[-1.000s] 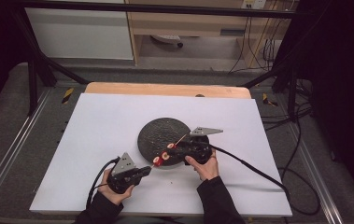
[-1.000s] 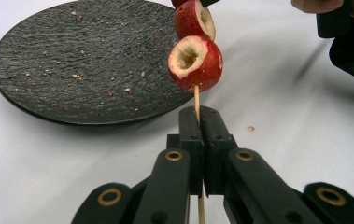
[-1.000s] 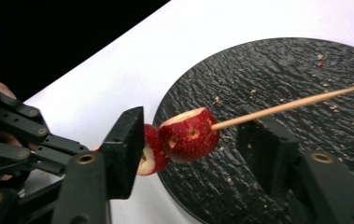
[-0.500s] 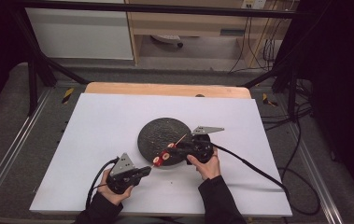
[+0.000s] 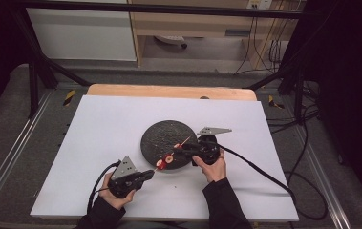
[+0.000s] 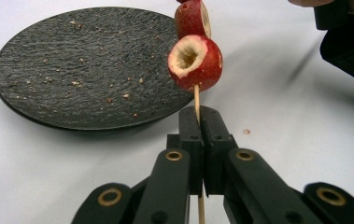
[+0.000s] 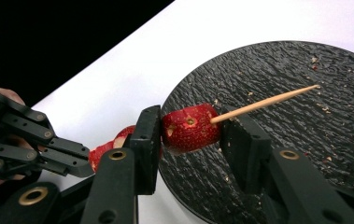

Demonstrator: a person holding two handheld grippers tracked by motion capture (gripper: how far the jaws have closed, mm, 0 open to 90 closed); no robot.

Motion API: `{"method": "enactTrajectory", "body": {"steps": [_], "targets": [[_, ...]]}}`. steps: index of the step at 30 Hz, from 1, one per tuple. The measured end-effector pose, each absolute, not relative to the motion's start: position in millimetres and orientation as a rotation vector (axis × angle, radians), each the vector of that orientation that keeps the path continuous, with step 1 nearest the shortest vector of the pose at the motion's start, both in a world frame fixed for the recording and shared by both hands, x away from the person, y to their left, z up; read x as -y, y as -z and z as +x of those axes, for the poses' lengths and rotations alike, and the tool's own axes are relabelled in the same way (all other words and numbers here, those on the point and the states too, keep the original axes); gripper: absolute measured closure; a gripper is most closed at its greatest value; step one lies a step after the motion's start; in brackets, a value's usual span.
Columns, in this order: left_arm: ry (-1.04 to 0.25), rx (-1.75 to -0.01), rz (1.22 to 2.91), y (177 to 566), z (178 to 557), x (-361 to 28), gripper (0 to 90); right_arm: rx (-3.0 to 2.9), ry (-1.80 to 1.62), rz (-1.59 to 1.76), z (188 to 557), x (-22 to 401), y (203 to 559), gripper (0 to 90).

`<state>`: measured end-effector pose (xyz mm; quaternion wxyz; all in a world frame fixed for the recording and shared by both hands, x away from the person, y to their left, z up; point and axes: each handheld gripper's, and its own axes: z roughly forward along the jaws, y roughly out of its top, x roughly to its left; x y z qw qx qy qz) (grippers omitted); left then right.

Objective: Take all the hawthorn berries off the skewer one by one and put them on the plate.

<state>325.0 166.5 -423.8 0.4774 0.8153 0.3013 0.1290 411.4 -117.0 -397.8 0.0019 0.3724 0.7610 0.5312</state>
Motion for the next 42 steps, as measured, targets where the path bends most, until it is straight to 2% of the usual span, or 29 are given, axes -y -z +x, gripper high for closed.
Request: {"method": "enactTrajectory", "body": {"steps": [18,31,35,42], "targets": [[-0.328,-0.727,1.981,421,323,-173,88.1,-2.291,-1.648,1.191,422,136,374,60.2],[-0.332,-0.75,1.983,421,325,-177,88.0,-2.177,-1.626,1.225,447,160,356,60.2],[-0.339,-0.761,1.968,419,326,-181,88.1,-2.177,-1.588,1.24,451,161,358,60.2],[-0.351,-0.795,1.937,417,330,-189,88.1,-2.262,-1.503,1.26,457,139,391,60.3]]}}
